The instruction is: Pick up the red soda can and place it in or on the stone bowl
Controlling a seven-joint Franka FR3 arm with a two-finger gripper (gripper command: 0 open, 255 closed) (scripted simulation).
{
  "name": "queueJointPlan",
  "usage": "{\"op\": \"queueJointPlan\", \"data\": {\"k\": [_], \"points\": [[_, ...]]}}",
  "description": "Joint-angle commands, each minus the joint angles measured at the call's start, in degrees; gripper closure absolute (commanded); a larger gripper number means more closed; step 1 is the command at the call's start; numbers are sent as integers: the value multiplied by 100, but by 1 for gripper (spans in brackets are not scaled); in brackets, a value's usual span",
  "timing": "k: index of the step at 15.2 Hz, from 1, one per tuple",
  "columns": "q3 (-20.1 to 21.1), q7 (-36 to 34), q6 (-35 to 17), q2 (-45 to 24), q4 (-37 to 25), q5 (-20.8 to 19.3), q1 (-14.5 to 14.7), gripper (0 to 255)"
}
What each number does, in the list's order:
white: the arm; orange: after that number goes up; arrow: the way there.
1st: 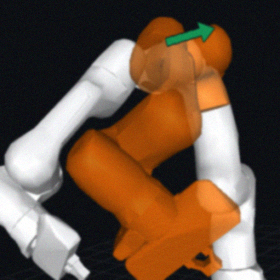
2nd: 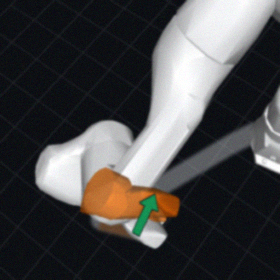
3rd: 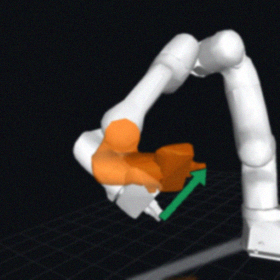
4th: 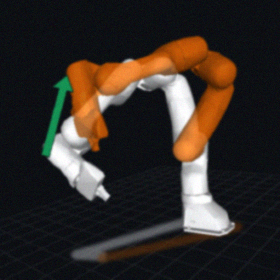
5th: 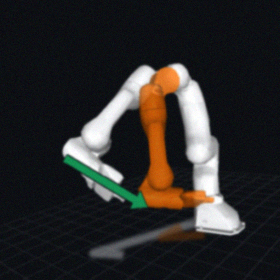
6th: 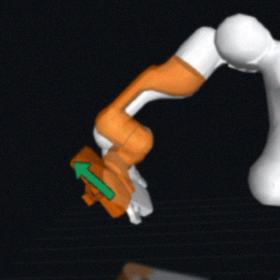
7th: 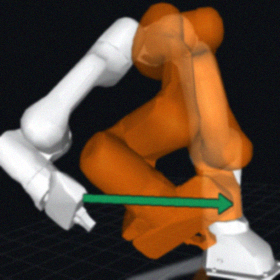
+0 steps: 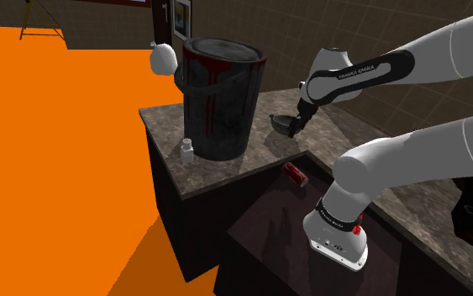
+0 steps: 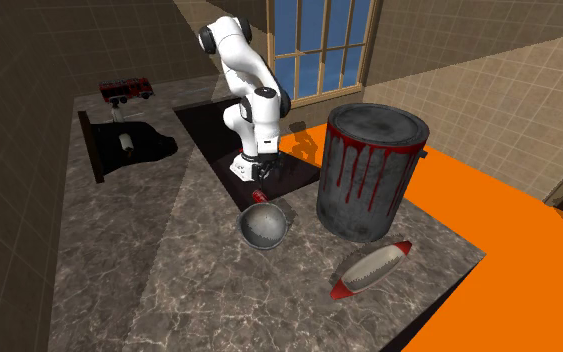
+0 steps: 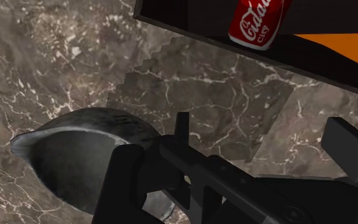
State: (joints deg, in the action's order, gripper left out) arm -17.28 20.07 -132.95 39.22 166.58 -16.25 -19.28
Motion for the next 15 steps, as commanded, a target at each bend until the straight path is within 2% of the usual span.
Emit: {"op": "queueJointPlan", "data": {"k": [1, 5, 13, 14, 15], "points": [[-49, 12, -211, -126, 79, -53, -32, 0], [-138, -5, -767, -549, 213, -130, -39, 0], [-138, -5, -766, -548, 213, -130, -40, 0], [-138, -5, -766, -548, 213, -130, -40, 255], [-138, -5, -766, -548, 213, -130, -40, 255]]}}
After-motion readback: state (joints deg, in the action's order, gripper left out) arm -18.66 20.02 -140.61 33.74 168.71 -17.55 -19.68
